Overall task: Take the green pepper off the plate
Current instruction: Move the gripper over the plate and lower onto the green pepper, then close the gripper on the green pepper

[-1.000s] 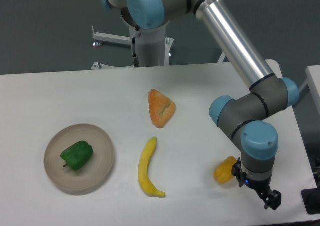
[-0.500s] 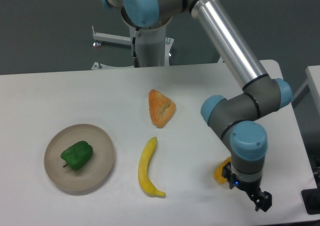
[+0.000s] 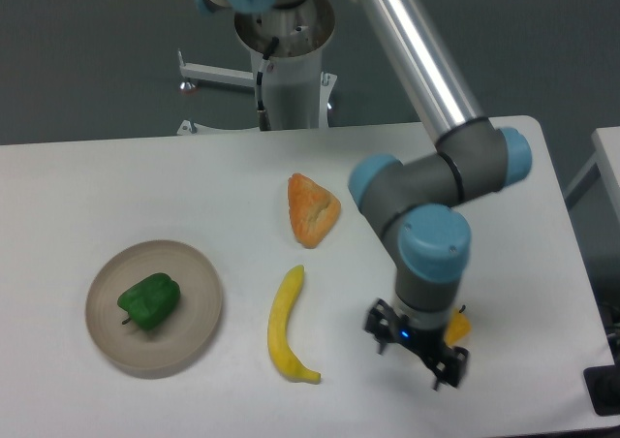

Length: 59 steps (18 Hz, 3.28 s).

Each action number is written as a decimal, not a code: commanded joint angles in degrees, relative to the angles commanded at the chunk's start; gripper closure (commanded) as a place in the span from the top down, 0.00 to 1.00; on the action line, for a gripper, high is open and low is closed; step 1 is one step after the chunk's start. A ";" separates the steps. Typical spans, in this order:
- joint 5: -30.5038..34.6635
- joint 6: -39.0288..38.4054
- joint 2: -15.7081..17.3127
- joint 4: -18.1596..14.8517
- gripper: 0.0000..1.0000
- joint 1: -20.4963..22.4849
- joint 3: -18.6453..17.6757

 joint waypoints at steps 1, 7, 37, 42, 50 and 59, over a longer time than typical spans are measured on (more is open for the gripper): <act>-0.35 -1.59 1.41 0.09 1.00 -0.53 -1.50; -5.81 -13.99 5.90 0.88 1.00 -5.80 -9.85; -4.57 -12.94 7.40 10.99 1.00 -21.10 -20.50; -4.57 -13.29 6.96 10.99 1.00 -21.10 -21.29; -4.57 -14.08 6.08 10.99 1.00 -21.45 -21.29; -4.57 -15.23 5.90 10.99 0.66 -21.45 -20.67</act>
